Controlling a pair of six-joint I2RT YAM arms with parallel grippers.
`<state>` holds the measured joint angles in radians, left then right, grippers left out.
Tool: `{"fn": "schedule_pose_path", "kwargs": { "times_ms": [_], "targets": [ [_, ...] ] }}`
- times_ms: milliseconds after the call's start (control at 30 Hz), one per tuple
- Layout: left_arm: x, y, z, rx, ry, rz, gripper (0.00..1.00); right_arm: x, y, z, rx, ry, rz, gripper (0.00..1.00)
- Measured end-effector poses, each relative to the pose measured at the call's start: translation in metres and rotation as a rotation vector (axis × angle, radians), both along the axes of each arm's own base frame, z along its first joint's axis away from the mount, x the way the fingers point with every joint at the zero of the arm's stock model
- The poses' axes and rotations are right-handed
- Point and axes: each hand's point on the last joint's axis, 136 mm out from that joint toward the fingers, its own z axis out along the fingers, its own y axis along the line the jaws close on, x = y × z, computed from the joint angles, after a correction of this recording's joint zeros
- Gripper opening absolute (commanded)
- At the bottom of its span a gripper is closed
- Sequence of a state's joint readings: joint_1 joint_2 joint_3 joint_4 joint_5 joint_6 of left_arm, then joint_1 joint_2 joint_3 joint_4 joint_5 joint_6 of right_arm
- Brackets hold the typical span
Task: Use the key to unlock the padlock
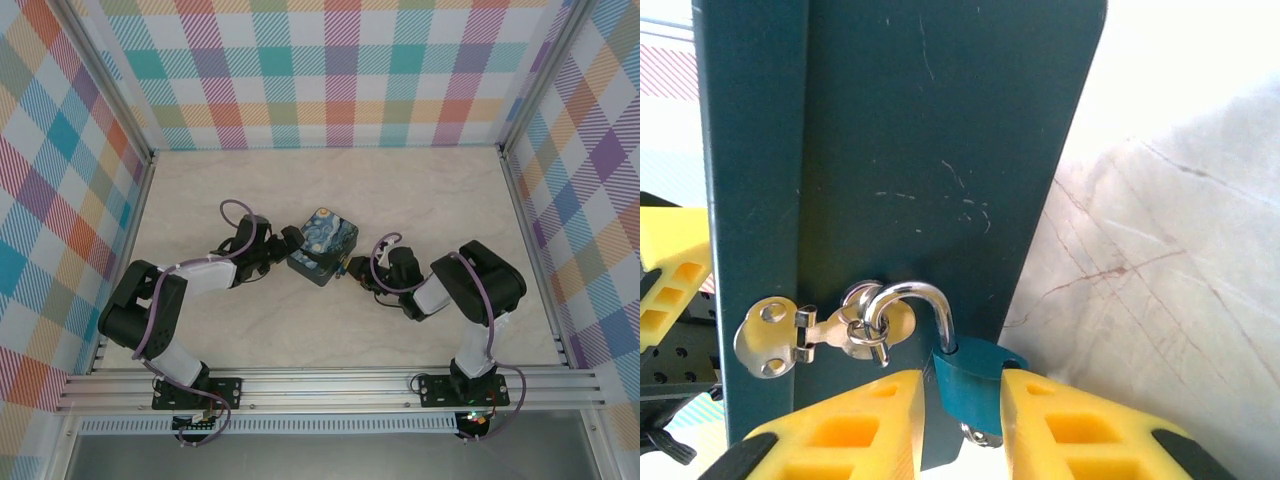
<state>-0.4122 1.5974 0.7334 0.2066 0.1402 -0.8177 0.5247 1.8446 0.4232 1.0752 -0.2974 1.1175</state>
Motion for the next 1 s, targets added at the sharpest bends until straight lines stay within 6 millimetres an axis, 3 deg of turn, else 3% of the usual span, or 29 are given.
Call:
{"fn": "schedule_pose_path", "kwargs": {
  "times_ms": [400,1000],
  "targets": [
    [0.011,0.005,0.0,0.012,0.004,0.009,1.0,0.02,-0.001,0.004,-0.011,-0.036,-0.002,0.28],
    [0.027,0.007,0.001,0.006,0.0,0.012,1.0,0.023,0.013,0.003,0.017,-0.036,0.059,0.32]
  ]
}}
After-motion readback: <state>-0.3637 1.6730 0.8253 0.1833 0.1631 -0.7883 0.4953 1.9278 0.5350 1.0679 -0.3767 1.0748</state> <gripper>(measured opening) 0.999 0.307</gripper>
